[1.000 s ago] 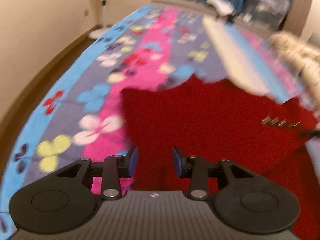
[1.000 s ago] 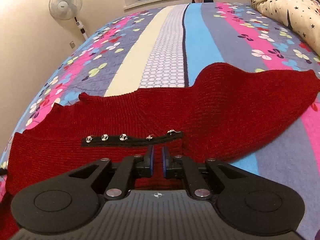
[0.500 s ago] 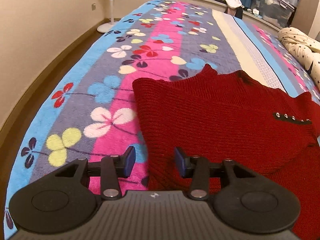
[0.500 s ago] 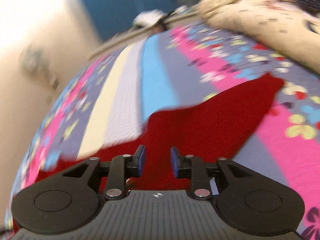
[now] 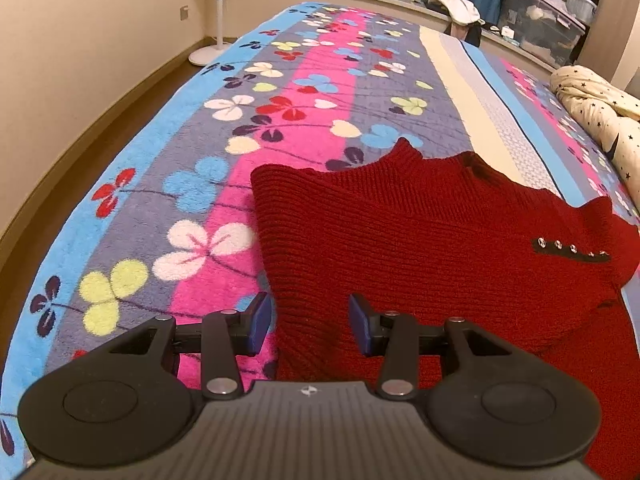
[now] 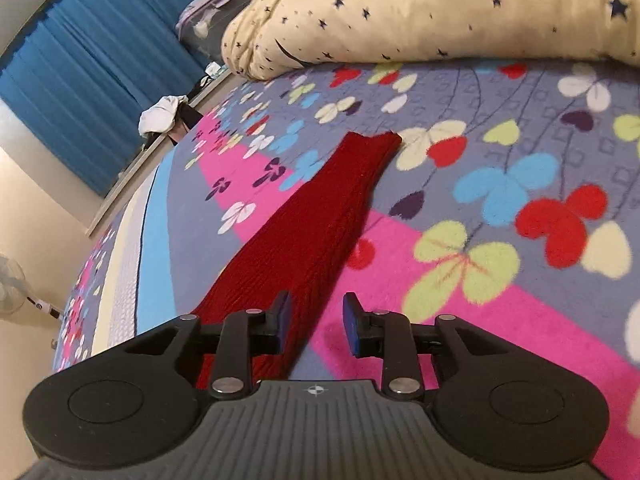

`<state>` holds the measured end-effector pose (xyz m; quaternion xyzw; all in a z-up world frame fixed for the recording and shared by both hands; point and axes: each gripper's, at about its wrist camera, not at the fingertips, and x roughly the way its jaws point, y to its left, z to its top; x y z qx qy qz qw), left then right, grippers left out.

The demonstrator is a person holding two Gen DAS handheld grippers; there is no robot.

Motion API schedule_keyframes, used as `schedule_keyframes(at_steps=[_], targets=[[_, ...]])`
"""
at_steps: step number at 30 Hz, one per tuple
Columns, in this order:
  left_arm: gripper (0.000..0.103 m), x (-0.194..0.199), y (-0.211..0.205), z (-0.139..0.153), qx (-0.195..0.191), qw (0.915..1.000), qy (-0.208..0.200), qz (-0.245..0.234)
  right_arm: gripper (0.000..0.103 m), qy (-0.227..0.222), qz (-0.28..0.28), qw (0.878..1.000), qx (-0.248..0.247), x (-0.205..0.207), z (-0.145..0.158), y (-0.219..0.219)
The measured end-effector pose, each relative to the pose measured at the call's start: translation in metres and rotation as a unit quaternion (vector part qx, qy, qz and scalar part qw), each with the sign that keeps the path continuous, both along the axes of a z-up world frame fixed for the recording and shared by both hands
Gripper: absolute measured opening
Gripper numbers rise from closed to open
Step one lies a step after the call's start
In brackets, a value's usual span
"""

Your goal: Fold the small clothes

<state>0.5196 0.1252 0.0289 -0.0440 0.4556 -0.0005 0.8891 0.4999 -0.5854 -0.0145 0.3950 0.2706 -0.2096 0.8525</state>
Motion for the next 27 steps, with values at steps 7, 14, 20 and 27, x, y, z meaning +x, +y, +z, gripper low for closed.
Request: schedule_keyframes(at_steps=[7,14,20,27], targets=[[0.048,0.002,0.005,-0.004,0.008,1.0000,0.004,0.001,0.035,-0.025,-0.013,0.999,0.026,0.019,-0.019,-0.014],[0.048,0.004,0.002,-0.005,0.004,1.0000,0.006,-0.001,0.034,-0.044,-0.015,0.998,0.029,0.030,-0.026,-0.020],[0.048,0.004,0.001,-0.005,0.003,1.0000,0.005,0.003,0.014,-0.059,-0.038,0.998,0.005,0.030,-0.007,-0.016],[0.048,0.003,0.010,0.004,-0.013,0.9997,-0.001,0.019,0.013,-0.139,0.161,0.942,-0.258,0.036,0.101,0.132]])
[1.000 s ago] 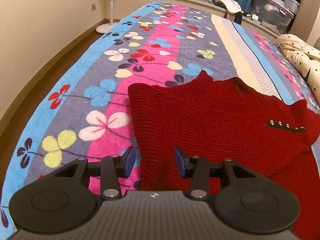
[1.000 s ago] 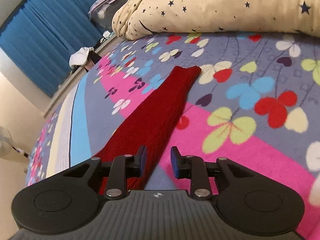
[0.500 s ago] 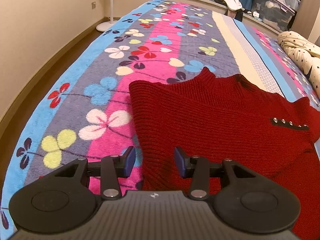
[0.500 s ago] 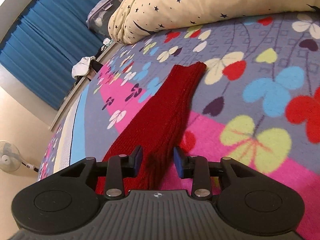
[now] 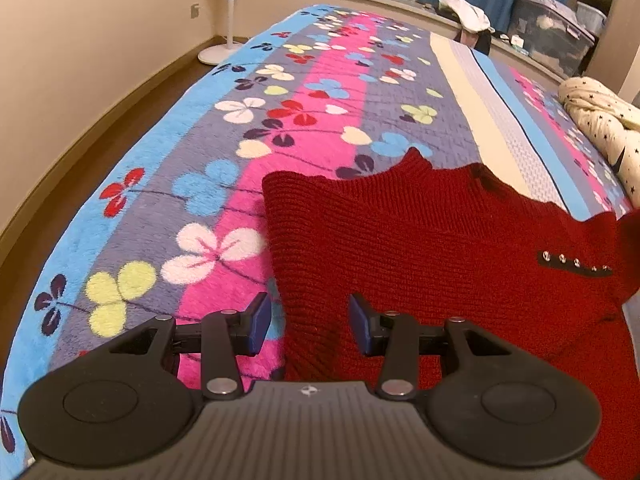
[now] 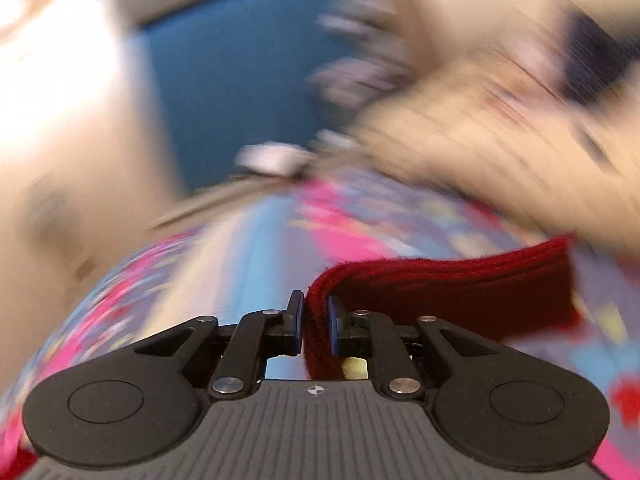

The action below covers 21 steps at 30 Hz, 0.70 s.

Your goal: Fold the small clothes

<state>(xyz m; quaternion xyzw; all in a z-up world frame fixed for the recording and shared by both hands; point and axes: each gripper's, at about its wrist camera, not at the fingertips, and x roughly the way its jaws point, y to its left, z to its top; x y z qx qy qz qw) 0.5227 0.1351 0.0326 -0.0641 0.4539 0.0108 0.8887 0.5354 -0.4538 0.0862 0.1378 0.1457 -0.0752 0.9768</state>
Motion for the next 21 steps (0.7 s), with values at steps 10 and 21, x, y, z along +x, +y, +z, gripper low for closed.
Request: schedule_keyframes(at_steps=[10,21], targets=[[0.048,-0.006,0.017,0.007,-0.023,0.9997,0.002,0.013,0.013,0.123,0.451,0.880,-0.082,-0.066,-0.033,0.278],[0.048,-0.014,0.037,0.013,-0.075,0.9968,0.003,0.027,0.049,0.151,0.332,0.928,-0.083,-0.119,0.031,0.176]])
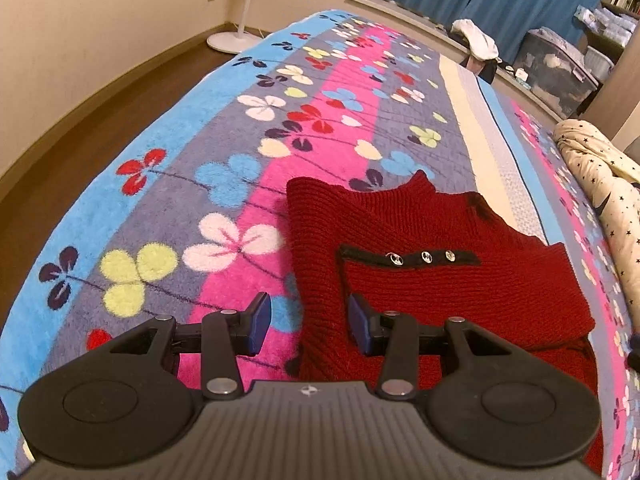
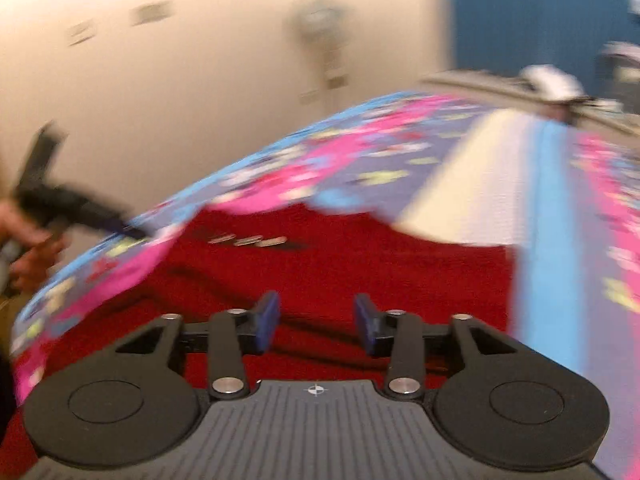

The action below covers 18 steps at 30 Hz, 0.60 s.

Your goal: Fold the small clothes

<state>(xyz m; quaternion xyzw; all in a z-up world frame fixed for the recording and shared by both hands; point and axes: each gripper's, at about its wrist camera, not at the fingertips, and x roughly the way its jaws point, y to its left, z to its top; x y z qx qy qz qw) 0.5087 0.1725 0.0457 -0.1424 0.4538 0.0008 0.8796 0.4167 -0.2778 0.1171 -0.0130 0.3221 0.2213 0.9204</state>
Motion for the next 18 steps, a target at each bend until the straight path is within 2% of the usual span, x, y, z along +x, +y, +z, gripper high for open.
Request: schedule_keyframes(at_steps=[2,4,6,8,10,13,15,18], targets=[[0.048,-0.002,0.001,-0.001,-0.002,1.0000,0.004,-0.003,0.050,0.019,-0.083,0.996,-0.006,-0.005,-0.003,-0.034],[0.048,-0.005,0.002,-0.004,-0.005,0.9999,0.011,-0.007,0.050,0.064,-0.155,0.986,0.008,-0.010,-0.021,-0.067],[0.048,-0.009,0.002,-0.007,-0.005,0.9997,0.019,-0.016,0.050,0.129,-0.218,0.967,0.039,-0.012,-0.048,-0.098],[0.048,-0.017,0.004,-0.009,-0.002,0.9995,0.024,-0.022,0.050,0.176,-0.264,0.947,0.039,-0.015,-0.065,-0.116],[0.048,-0.027,0.007,-0.013,-0.004,0.9991,0.032,-0.029,0.050,0.182,-0.276,0.943,0.031,-0.024,-0.070,-0.124],[0.049,-0.049,0.009,-0.017,-0.023,0.9976,0.051,-0.040,0.048,0.215,-0.253,0.943,0.016,-0.037,-0.082,-0.126],[0.049,-0.066,0.009,-0.020,-0.032,0.9961,0.064,-0.051,0.049,0.224,-0.224,0.948,-0.013,-0.050,-0.088,-0.121],[0.049,-0.100,0.004,-0.019,-0.025,0.9945,0.069,-0.075,0.049,0.216,-0.180,0.959,-0.027,-0.070,-0.086,-0.117]])
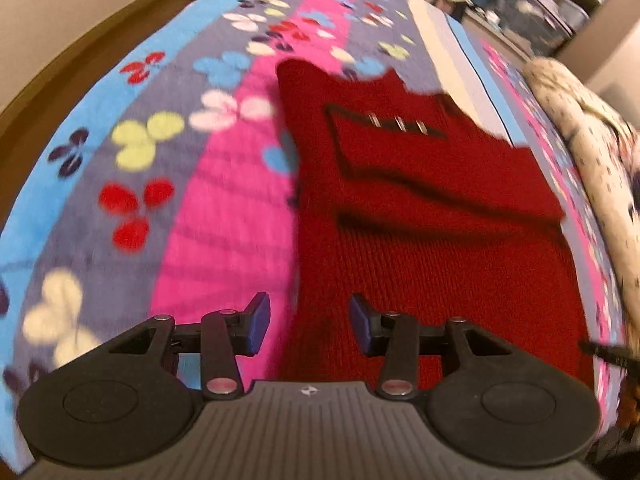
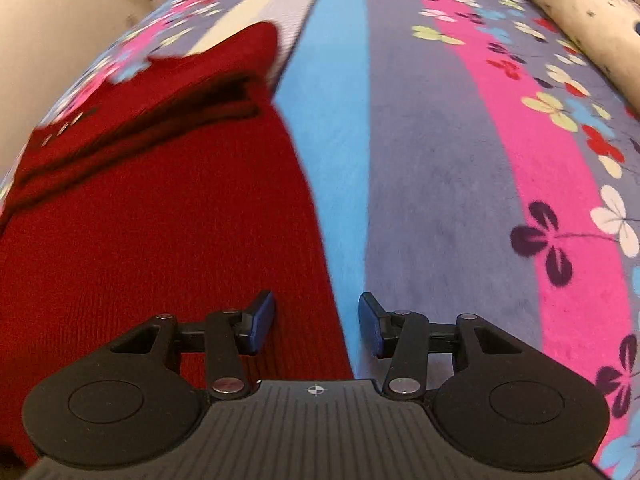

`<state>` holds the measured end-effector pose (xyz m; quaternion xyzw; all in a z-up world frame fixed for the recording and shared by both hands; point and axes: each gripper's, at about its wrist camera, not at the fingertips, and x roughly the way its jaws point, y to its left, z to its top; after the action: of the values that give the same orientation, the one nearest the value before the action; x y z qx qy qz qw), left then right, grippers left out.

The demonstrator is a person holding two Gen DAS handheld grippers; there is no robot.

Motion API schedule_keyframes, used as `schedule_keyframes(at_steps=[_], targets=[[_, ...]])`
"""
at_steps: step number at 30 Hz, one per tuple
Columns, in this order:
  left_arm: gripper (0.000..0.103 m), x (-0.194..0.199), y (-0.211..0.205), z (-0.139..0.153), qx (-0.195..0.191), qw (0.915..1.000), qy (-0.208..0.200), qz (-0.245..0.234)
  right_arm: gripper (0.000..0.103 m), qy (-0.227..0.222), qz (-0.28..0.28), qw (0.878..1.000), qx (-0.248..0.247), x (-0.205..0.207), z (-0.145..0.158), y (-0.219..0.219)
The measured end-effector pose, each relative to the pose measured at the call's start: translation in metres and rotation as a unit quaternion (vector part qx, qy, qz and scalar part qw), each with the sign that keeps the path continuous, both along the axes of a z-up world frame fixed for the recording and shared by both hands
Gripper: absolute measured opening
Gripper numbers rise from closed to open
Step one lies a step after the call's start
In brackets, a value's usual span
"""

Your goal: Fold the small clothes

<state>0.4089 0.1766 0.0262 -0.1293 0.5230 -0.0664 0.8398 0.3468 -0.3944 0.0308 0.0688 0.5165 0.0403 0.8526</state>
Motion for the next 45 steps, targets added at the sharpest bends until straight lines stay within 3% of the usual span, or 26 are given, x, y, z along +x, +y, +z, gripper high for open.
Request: schedule_keyframes(at_steps=[10,18,23,25,27,29,34,37,45], targets=[[0.051,-0.096,-0.005,-0.013,-0.026,0.9989,0.037,0.011,0.049,0.013,0.068,0.998,0.013,-0.050,0.004,-0.021],[0.051,-0.133,-0.005,-0.026,-0.025,0.9979,0.060,0.005,0.048,0.015,0.081,0.996,0.021,-0.067,0.002,-0.022],[0.051,-0.141,-0.001,-0.026,-0.031,0.9982,0.050,0.010,0.034,0.011,0.106,0.994,0.022,-0.078,0.004,-0.024],[0.050,-0.142,-0.006,-0.028,-0.030,0.9983,0.048,0.012,0.018,0.015,0.107,0.993,0.041,-0.079,0.005,-0.031],[0.040,-0.142,-0.009,-0.028,-0.032,0.9984,0.045,0.011,0.015,0.015,0.103,0.993,0.057,-0.080,0.007,-0.036],[0.012,-0.144,-0.017,-0.023,-0.017,0.9994,0.031,0.000,0.015,0.013,0.099,0.993,0.066,-0.081,0.007,-0.039],[0.014,-0.155,-0.031,-0.016,0.026,0.9994,0.006,-0.023,0.023,0.017,0.101,0.994,0.044,-0.084,0.004,-0.036],[0.018,-0.158,-0.025,-0.019,0.017,0.9998,0.011,-0.009,0.029,0.020,0.109,0.993,0.042,-0.088,0.003,-0.035],[0.021,-0.173,-0.017,-0.021,-0.001,0.9997,0.023,0.012,0.030,0.008,0.092,0.995,0.024,-0.092,0.006,-0.038]])
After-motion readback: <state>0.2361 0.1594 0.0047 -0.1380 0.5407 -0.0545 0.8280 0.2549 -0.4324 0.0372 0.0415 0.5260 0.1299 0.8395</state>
